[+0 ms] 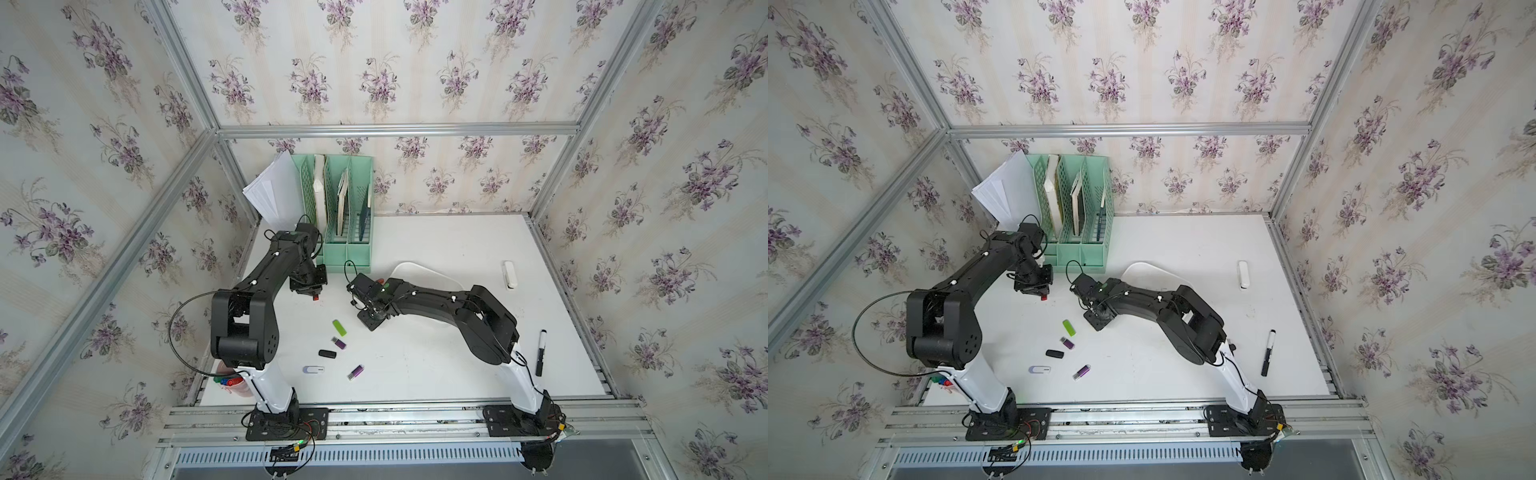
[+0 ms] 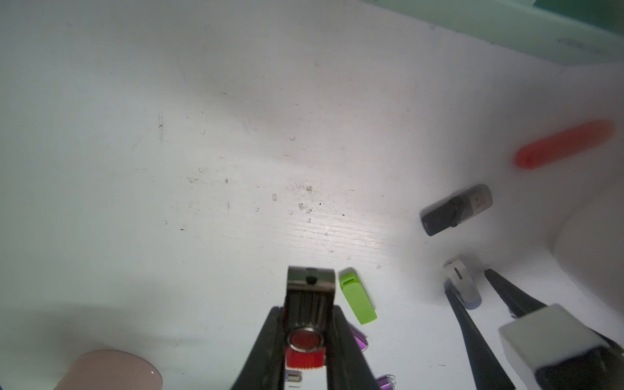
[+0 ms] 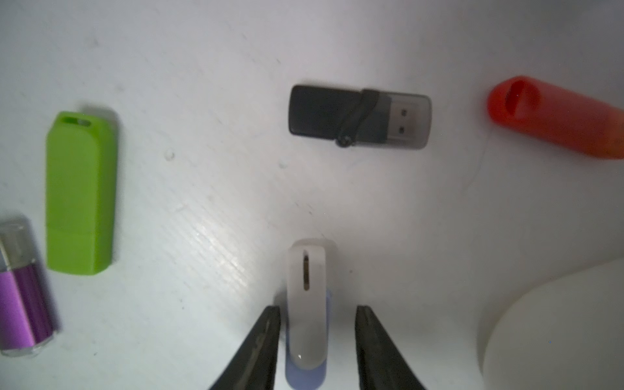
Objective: Put the usb flash drive into the storage box
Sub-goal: Pick up the USB flash from the center of the board, then place the USB flash in the storage box.
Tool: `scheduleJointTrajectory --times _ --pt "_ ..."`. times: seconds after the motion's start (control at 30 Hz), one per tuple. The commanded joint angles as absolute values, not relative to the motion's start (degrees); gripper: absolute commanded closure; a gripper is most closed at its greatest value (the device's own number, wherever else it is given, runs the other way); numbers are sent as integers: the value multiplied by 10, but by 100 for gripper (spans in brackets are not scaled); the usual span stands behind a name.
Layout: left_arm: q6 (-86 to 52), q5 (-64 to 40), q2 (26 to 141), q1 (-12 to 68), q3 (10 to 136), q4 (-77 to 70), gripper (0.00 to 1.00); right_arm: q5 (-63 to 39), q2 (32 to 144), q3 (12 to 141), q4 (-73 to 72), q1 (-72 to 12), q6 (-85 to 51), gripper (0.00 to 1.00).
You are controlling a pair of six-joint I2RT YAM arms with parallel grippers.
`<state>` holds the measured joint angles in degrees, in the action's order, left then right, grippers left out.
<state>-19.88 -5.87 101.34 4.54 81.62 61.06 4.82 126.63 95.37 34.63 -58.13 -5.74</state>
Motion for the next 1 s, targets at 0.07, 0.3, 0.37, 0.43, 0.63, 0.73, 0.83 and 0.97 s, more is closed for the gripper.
scheduleJointTrajectory --times 0.07,0.3,0.37,0.43,0.63,0.73,0.83,0.97 --pt "-191 -62 1009 45 817 618 78 39 1271 960 358 -582 -53 63" --pt "-192 -64 1007 45 817 618 78 38 1269 956 363 -582 -55 73" --pt "-192 -64 1007 45 815 619 78 39 1268 957 364 -582 -57 74" --pt "-192 -64 1006 45 815 619 78 40 1267 957 363 -582 -58 76" --pt "-190 -64 1004 45 815 621 78 44 1243 955 360 -582 -67 77" --pt "-191 -65 1001 45 815 624 78 47 1212 955 362 -582 -76 78" --pt "-191 -68 998 46 817 626 78 62 1172 957 371 -580 -83 78" --pt "-194 -75 995 48 827 634 78 90 1115 957 394 -562 -92 78"
